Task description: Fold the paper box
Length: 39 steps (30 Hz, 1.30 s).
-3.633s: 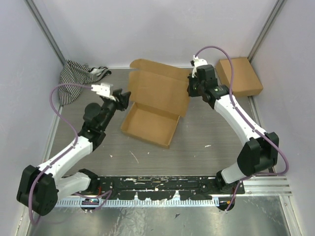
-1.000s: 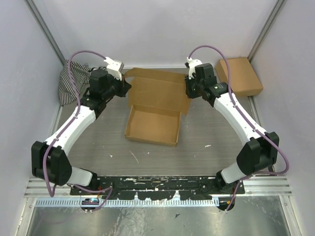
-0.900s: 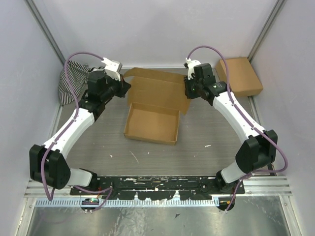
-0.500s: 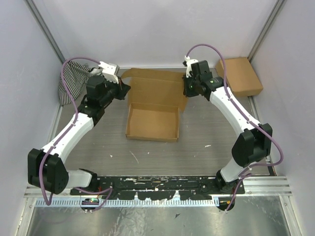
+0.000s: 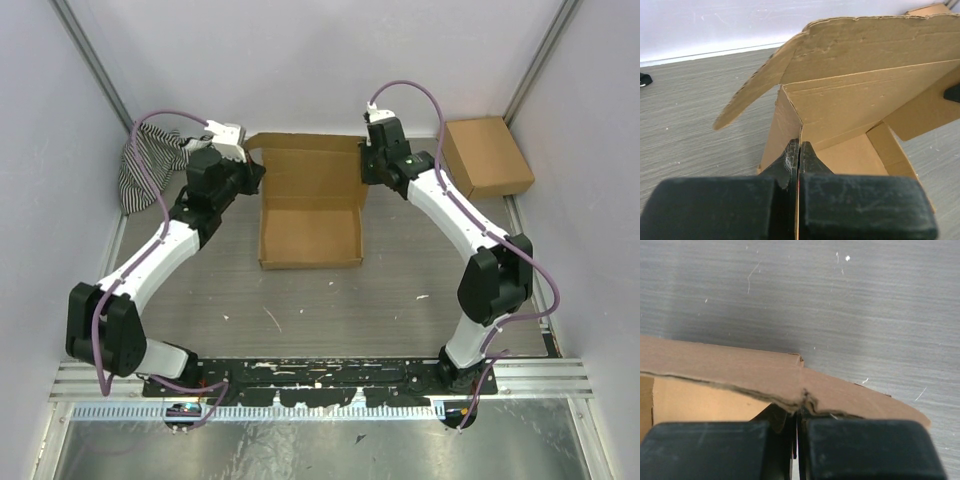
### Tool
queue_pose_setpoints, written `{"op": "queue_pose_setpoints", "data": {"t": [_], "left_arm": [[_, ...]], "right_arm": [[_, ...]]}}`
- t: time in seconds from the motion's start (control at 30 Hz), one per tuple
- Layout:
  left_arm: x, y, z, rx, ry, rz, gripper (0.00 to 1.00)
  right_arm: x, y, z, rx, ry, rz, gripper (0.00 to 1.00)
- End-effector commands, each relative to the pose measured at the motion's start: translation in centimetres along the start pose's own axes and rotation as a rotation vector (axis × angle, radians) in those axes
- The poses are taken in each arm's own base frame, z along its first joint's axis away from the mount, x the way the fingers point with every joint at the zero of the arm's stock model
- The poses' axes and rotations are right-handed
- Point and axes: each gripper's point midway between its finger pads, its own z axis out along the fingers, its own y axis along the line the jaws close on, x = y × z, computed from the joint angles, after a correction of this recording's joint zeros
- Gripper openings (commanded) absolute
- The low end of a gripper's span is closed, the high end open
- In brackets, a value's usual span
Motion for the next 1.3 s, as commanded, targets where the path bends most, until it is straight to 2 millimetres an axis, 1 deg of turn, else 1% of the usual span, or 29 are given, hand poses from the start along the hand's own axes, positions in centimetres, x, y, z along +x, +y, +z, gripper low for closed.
{"op": "queue_pose_setpoints", "data": {"t": [0.0,0.13,0.2,0.3,0.43,0.6,0.73,0.8,0.83,0.9,0.97,1.0,1.1,1.13,1.2,1.23,1.27], "left_arm": [[-1.8,-1.0,1.7,0.033,-0.062,-0.008,0.00],[-1.5,-0.8,2.5,0.027,-0.056,-0.013,0.00],[-1.0,-0.7,2.5,0.025,-0.046,-0.015,0.00],[-0.1,-0.6,2.3,0.029,-0.030,-0.021,0.00],[1.3,-0.9,1.9,0.032,-0.003,-0.023,0.00],[3.5,-1.2,1.0,0.030,0.047,-0.033,0.01],[4.9,-1.3,-0.2,0.006,0.075,-0.036,0.01],[5.6,-1.0,-0.9,-0.015,0.091,-0.039,0.02],[5.9,-0.9,-1.3,-0.021,0.096,-0.046,0.04],[6.4,-0.8,-2.2,-0.032,0.107,-0.055,0.13],[7.3,-0.7,-3.0,-0.038,0.124,-0.073,0.25],[7.4,-0.8,-3.8,-0.039,0.122,-0.081,0.34],[7.9,-0.7,-5.6,-0.056,0.126,-0.111,0.39],[8.1,-0.7,-6.3,-0.063,0.131,-0.125,0.43],[8.4,-0.8,-7.9,-0.068,0.145,-0.158,0.49],[8.8,-0.9,-8.9,-0.076,0.164,-0.183,0.50],[8.7,-1.0,-9.9,-0.076,0.165,-0.204,0.51]], "right_arm": [[-6.3,1.9,-0.5,0.028,-0.266,0.019,0.01],[-7.4,0.9,-0.3,0.102,-0.332,0.007,0.01],[-7.4,0.5,-0.2,0.127,-0.350,-0.003,0.01],[-6.6,0.3,0.0,0.137,-0.372,-0.023,0.01],[-4.3,-0.2,0.4,0.160,-0.360,-0.027,0.01],[-0.4,-1.4,0.8,0.191,-0.296,-0.001,0.01],[2.6,-1.5,0.7,0.172,-0.238,0.023,0.01],[3.6,-1.3,0.2,0.150,-0.218,0.034,0.02],[4.1,-1.2,0.0,0.147,-0.207,0.037,0.03],[5.2,-0.9,-0.5,0.139,-0.181,0.036,0.07],[6.2,-0.3,-1.1,0.120,-0.156,0.033,0.17],[6.8,0.1,-1.6,0.104,-0.141,0.027,0.23],[8.5,0.9,-3.0,0.061,-0.097,0.018,0.37],[9.1,1.0,-3.6,0.047,-0.082,0.017,0.40],[10.3,1.4,-5.1,0.004,-0.057,0.024,0.42],[10.6,1.5,-6.3,-0.022,-0.056,0.030,0.44],[11.3,1.3,-7.3,-0.031,-0.039,0.034,0.45]]}}
